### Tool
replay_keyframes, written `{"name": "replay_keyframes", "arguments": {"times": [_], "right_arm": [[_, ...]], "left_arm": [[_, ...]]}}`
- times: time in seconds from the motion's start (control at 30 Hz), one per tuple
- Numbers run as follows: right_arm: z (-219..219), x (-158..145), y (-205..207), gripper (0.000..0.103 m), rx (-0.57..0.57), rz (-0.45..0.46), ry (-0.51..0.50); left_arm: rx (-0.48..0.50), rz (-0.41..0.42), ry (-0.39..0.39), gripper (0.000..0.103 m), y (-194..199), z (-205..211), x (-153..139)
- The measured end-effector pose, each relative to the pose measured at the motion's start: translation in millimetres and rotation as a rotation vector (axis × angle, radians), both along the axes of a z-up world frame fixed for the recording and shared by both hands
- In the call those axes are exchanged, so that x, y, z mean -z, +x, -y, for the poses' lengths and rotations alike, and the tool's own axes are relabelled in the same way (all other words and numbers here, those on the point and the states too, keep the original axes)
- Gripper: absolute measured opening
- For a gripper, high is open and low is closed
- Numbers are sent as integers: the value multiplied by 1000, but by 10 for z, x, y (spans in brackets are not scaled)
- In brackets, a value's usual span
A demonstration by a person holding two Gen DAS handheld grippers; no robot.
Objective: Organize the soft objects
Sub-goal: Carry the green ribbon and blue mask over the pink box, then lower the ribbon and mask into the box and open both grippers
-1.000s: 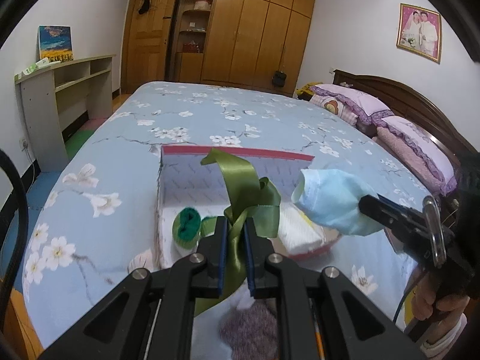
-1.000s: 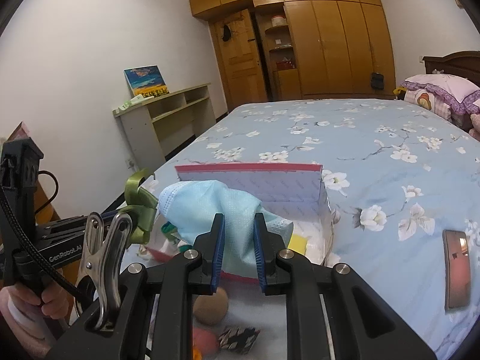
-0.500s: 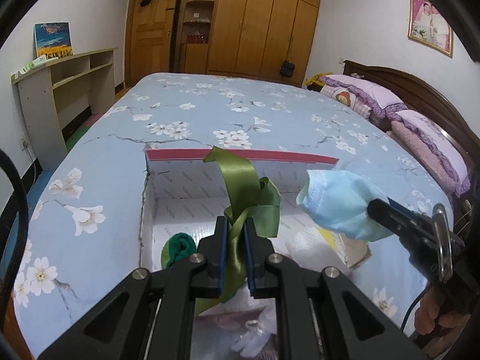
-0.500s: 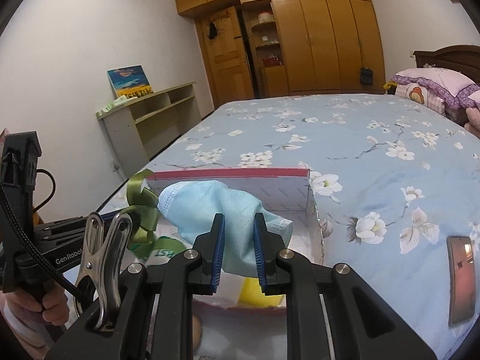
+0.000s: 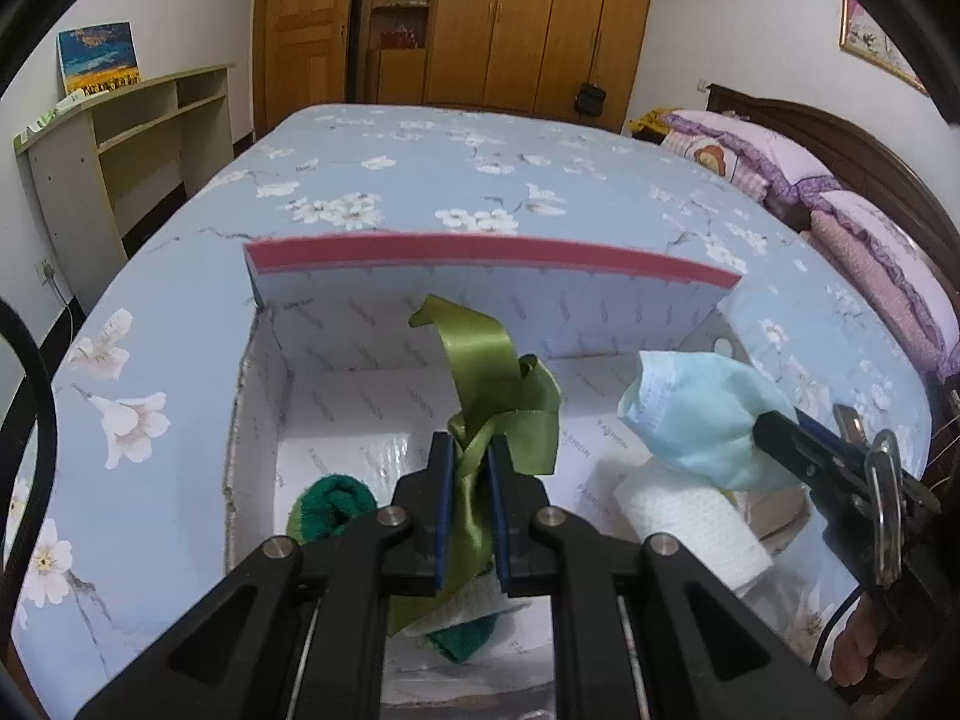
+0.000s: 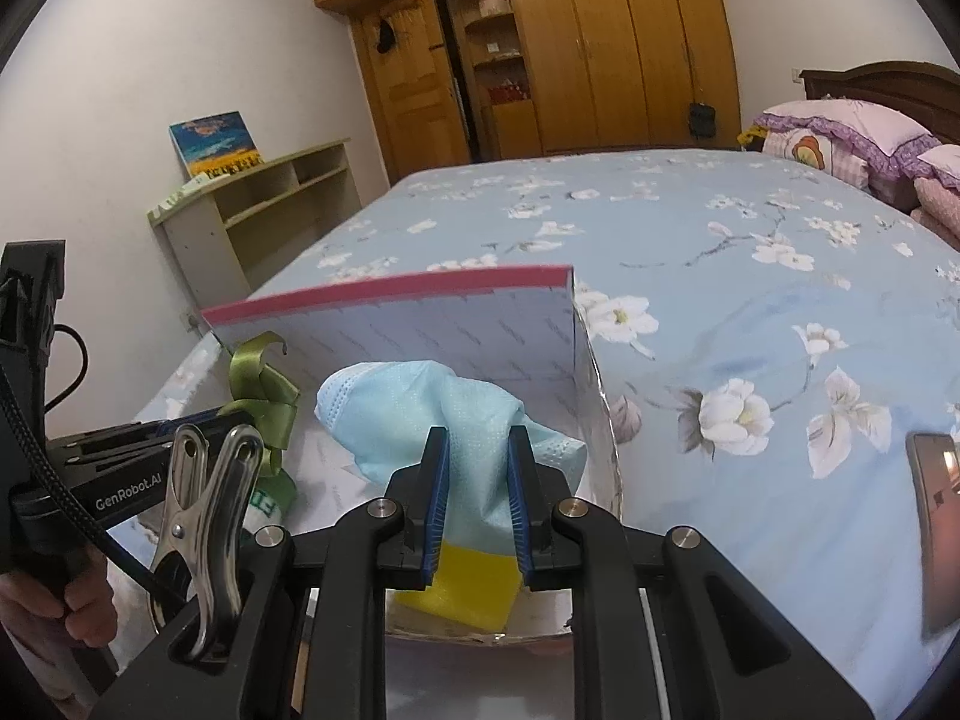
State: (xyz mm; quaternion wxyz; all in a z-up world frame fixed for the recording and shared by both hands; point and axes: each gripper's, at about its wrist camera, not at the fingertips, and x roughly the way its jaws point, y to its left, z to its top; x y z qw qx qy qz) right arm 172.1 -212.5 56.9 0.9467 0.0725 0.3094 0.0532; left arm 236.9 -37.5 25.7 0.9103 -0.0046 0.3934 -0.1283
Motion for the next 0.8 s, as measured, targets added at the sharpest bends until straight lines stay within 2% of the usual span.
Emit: {"name": "replay_keyframes", "arguments": {"times": [0.13, 0.2, 0.33, 0.5, 0.8], "right_arm": [[20, 28, 1, 20, 9, -6, 2], [13, 23, 0, 20, 7, -9, 6], [6, 8, -7, 22, -11, -7, 19], [11, -16, -40, 36, -19, 0, 28], [7, -112, -141, 41, -12, 14, 36]], "left_arm": [[-25, -4, 17, 14, 12, -7, 46], [-38, -9, 22, 21, 19, -20, 59], [-60, -16, 24, 28, 36, -64, 56], [-61, 2, 39, 41, -43, -81, -1], [-38, 0, 7, 42, -302, -93, -125]]}}
